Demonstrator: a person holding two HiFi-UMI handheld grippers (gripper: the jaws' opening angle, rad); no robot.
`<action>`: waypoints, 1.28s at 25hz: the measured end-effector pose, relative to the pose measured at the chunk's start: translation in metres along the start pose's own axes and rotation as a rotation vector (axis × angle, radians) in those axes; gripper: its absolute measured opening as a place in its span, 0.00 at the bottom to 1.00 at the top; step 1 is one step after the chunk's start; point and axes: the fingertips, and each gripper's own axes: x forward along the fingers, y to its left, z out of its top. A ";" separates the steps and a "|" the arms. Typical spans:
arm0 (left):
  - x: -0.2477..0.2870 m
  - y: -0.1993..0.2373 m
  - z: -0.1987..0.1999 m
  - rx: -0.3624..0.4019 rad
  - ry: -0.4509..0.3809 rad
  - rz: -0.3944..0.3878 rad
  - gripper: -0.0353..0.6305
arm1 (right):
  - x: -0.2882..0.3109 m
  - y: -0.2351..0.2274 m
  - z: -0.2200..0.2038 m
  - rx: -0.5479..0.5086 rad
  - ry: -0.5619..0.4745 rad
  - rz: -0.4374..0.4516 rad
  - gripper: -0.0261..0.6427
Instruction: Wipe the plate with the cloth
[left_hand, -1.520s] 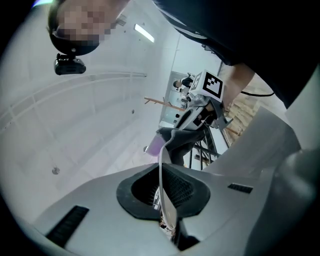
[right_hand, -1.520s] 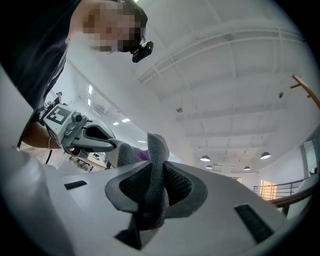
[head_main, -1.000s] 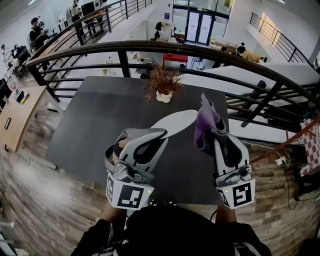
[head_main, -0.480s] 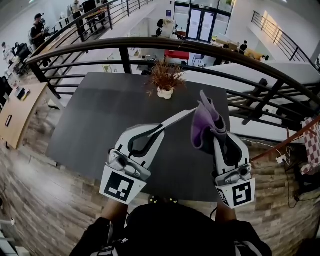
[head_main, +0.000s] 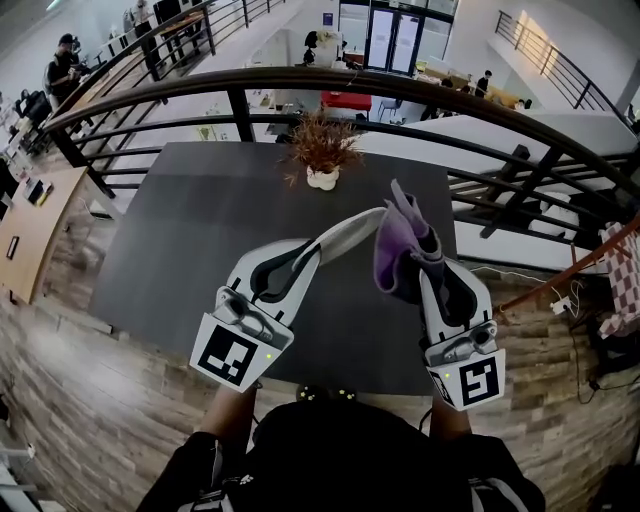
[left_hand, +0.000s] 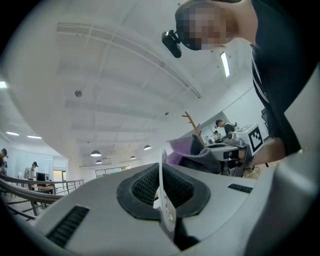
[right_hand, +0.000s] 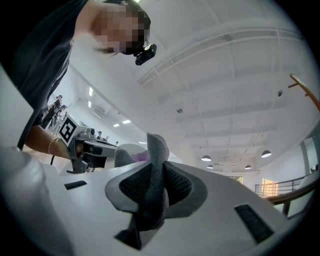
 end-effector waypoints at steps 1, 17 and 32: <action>0.001 0.000 -0.003 -0.006 0.000 -0.005 0.08 | -0.001 0.000 -0.004 0.006 0.010 -0.003 0.14; 0.016 -0.011 -0.093 -0.214 0.115 -0.054 0.08 | -0.011 0.012 -0.059 0.061 0.159 0.009 0.14; 0.016 -0.025 -0.208 -0.383 0.304 -0.094 0.08 | -0.019 0.015 -0.082 0.071 0.237 -0.001 0.15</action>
